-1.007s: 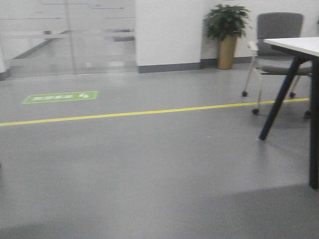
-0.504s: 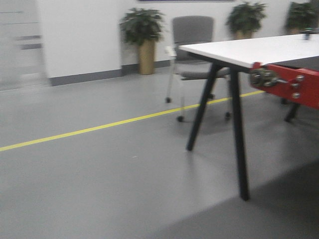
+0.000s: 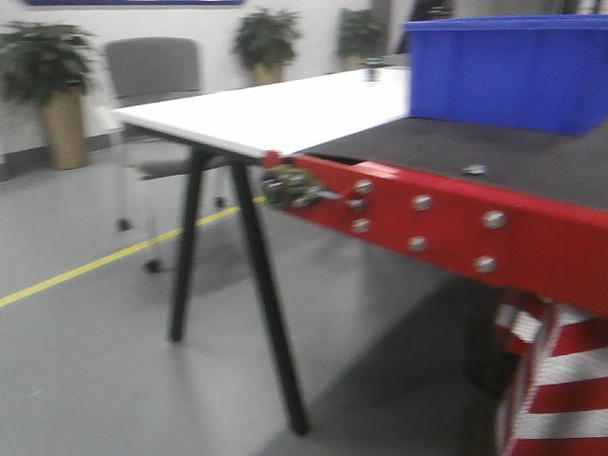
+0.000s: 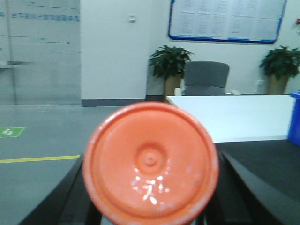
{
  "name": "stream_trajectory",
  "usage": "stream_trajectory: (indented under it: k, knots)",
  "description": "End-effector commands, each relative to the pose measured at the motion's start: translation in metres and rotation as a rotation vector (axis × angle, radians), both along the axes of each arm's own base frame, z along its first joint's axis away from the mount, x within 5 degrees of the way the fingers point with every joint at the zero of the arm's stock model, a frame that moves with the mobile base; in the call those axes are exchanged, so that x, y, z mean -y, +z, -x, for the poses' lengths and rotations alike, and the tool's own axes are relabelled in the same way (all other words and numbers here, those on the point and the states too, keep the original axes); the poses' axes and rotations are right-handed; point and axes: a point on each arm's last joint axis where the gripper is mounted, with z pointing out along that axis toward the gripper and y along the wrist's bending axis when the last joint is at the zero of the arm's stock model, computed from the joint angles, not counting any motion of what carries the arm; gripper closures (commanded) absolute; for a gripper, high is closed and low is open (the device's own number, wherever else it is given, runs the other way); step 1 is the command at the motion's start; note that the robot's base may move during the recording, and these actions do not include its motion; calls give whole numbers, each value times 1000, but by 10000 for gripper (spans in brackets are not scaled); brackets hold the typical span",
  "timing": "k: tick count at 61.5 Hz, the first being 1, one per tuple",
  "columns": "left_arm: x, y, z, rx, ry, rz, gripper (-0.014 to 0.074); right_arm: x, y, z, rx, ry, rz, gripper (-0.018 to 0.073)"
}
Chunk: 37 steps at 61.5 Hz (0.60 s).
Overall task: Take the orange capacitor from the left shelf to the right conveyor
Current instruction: 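Drive the base to the conveyor while holding the cylinder in the right gripper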
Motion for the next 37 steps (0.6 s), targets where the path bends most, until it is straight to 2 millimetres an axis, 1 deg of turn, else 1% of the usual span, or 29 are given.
stream_trajectory:
  k: [1,37]
  knots:
    - [0,10,2,96,-4,10,701,5,16,6,112,-12,-61,503]
    - [0,10,2,94,-4,10,701,5,16,6,112,-12,-61,503]
